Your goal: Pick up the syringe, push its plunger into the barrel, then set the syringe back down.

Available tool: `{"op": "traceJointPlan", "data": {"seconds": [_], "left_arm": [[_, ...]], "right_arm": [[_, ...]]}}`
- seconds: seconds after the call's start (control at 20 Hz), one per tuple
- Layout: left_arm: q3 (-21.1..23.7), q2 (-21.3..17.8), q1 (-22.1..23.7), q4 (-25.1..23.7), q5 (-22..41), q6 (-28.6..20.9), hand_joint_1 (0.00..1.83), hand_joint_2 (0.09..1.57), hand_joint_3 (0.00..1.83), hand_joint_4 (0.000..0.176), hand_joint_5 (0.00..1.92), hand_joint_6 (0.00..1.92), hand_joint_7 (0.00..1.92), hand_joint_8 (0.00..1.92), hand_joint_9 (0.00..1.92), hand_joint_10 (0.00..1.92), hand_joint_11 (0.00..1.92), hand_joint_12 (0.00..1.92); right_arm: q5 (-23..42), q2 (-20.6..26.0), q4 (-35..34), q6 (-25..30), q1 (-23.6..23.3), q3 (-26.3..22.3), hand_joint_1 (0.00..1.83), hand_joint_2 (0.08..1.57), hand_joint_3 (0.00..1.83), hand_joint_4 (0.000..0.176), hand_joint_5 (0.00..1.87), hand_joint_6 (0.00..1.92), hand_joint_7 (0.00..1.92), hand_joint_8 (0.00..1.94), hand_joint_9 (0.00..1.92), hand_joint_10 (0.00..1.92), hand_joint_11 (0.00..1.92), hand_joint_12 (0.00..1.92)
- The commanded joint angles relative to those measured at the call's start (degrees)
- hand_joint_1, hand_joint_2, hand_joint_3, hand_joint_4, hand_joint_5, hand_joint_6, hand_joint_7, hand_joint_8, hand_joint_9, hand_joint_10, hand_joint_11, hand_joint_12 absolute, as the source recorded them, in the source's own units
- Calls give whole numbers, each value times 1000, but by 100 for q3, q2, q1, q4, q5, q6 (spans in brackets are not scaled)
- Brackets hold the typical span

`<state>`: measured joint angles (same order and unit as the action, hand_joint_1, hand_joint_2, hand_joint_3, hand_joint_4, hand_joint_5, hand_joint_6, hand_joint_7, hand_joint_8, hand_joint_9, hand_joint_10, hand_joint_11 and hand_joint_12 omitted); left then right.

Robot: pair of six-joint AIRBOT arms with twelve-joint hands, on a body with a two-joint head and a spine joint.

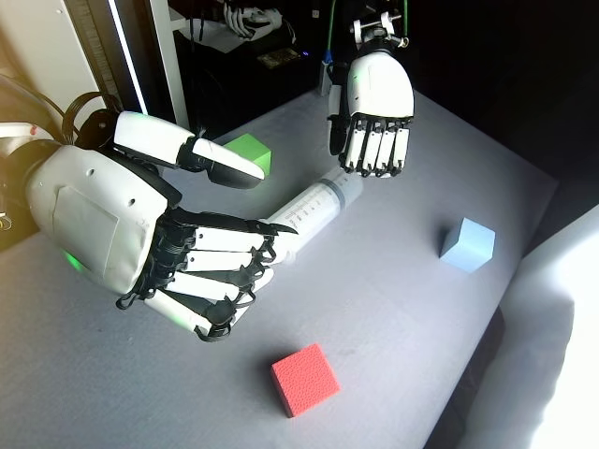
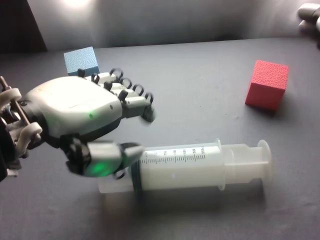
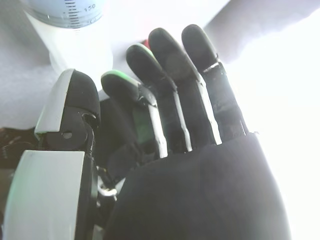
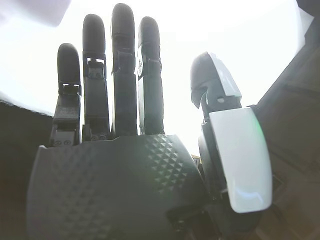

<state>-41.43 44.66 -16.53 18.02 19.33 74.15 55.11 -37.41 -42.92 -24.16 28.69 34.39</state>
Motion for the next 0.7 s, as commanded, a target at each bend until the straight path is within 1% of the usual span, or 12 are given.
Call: {"op": "traceJointPlan", "data": {"seconds": [0.0,0.1,0.2,0.25,0.3,0.35,0.4,0.45,0.5,0.55,0.6,0.65], "left_arm": [[-15,-39,86,-39,556,7,5,1464,27,0,227,2,251,4,214,4,0,489],[-24,-37,100,-8,556,7,26,1460,8,0,215,4,233,4,197,3,0,480],[-49,-31,143,17,555,7,338,1351,0,0,167,10,206,9,184,6,0,512],[-67,-19,165,24,551,7,497,1280,0,0,177,9,217,9,197,9,0,582],[-81,-4,181,39,540,7,665,1213,0,0,128,2,183,1,174,2,0,555],[-88,11,188,63,529,7,804,1169,0,0,113,2,169,2,164,2,0,551],[-93,38,186,117,529,7,954,1126,0,0,122,6,167,3,166,3,0,546],[-97,64,178,156,529,7,1064,1117,0,0,111,1,136,0,140,1,0,469],[-107,105,162,203,535,7,1176,1044,0,0,188,19,198,13,192,16,0,568],[-137,180,151,250,565,7,1181,1060,0,0,139,6,164,4,150,6,0,513],[-171,254,136,300,633,7,1203,1061,0,0,111,1,139,1,126,1,0,457],[-212,342,132,368,669,27,1200,1069,0,0,90,0,122,0,119,0,0,443]], "right_arm": [[610,62,211,68,-85,8,1,1430,8,0,294,1,315,1,285,24,0,821],[610,62,210,73,-84,4,0,1429,2,0,321,6,344,6,321,20,0,908],[611,65,67,161,-83,-71,0,1424,0,0,335,7,360,7,334,15,0,931],[611,68,-87,166,-87,-138,0,1422,0,0,332,5,356,5,333,14,0,930],[611,69,-180,207,-86,-197,16,1420,0,0,356,7,376,6,359,15,0,990],[610,69,-294,224,-82,-244,2,1425,0,0,337,3,352,3,337,4,0,944],[609,70,-385,231,-76,-290,51,1418,0,0,359,9,372,9,355,9,0,968],[609,71,-443,249,-73,-321,67,1417,0,0,364,7,372,6,355,6,0,962],[610,71,-484,268,-67,-345,171,1411,0,0,402,16,402,13,370,11,0,958],[610,71,-538,283,-59,-360,33,1430,2,0,325,5,345,3,320,3,0,877],[607,71,-587,289,-57,-366,20,1426,0,0,331,8,351,6,331,8,0,913],[603,71,-624,348,-53,-369,54,1412,0,0,353,11,378,10,359,15,0,978]]}}
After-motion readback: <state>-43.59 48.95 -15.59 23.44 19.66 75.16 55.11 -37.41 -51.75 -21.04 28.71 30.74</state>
